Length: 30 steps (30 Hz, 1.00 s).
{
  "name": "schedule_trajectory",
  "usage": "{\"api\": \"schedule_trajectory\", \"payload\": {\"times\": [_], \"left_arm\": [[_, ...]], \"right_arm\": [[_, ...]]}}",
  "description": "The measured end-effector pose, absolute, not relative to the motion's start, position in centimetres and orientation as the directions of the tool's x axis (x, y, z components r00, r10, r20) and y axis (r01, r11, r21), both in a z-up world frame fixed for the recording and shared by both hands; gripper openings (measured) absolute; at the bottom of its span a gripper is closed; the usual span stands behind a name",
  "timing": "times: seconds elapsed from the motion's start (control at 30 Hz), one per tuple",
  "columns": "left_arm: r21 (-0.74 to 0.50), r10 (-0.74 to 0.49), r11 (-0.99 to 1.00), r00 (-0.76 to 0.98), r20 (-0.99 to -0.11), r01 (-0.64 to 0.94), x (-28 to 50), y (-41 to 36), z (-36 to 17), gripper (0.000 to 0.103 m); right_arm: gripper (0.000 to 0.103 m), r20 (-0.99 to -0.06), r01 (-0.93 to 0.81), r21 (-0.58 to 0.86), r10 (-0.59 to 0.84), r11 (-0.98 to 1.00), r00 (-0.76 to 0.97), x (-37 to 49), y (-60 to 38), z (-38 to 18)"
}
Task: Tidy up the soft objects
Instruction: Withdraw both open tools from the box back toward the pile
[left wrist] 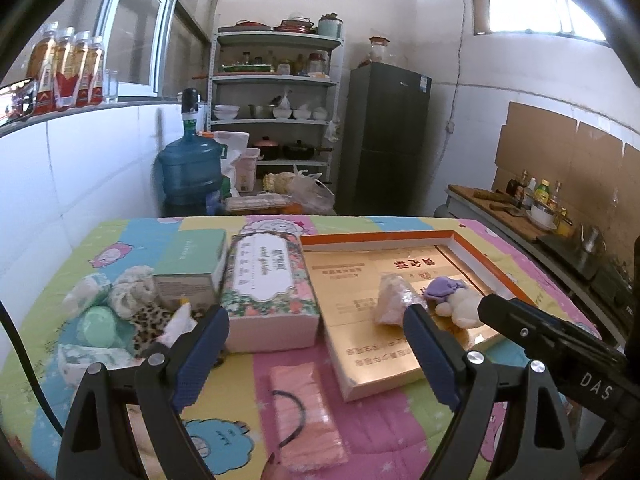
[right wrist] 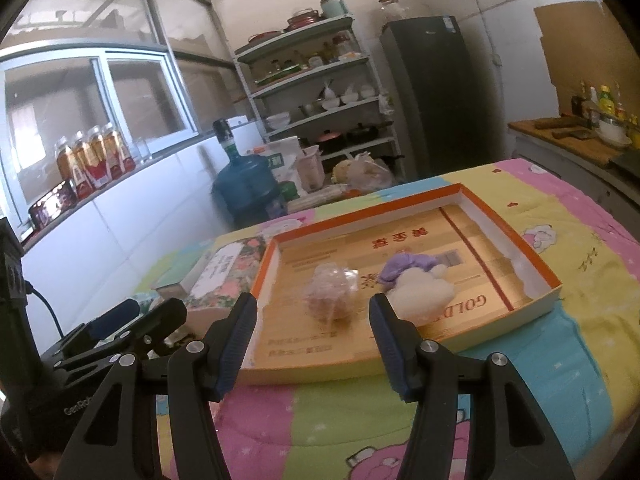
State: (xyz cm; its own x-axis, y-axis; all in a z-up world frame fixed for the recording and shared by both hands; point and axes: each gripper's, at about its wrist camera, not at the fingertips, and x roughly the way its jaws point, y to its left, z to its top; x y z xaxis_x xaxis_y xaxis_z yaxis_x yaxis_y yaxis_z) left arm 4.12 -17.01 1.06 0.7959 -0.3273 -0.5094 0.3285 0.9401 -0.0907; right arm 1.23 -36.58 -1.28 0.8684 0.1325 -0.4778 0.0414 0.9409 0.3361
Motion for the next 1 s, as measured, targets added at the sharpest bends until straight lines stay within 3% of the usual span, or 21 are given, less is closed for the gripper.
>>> {"api": "schedule_trajectory", "payload": {"times": [1.0], "left_arm": [[-0.114,-0.231,0.973,0.852,-0.470,0.201,1.1,-5.6,0.8,0.089]], "right_arm": [[0.060,-0.489,-0.104,0.277,0.234,0.955,0.840,1.1,-25.6,-0.7]]}}
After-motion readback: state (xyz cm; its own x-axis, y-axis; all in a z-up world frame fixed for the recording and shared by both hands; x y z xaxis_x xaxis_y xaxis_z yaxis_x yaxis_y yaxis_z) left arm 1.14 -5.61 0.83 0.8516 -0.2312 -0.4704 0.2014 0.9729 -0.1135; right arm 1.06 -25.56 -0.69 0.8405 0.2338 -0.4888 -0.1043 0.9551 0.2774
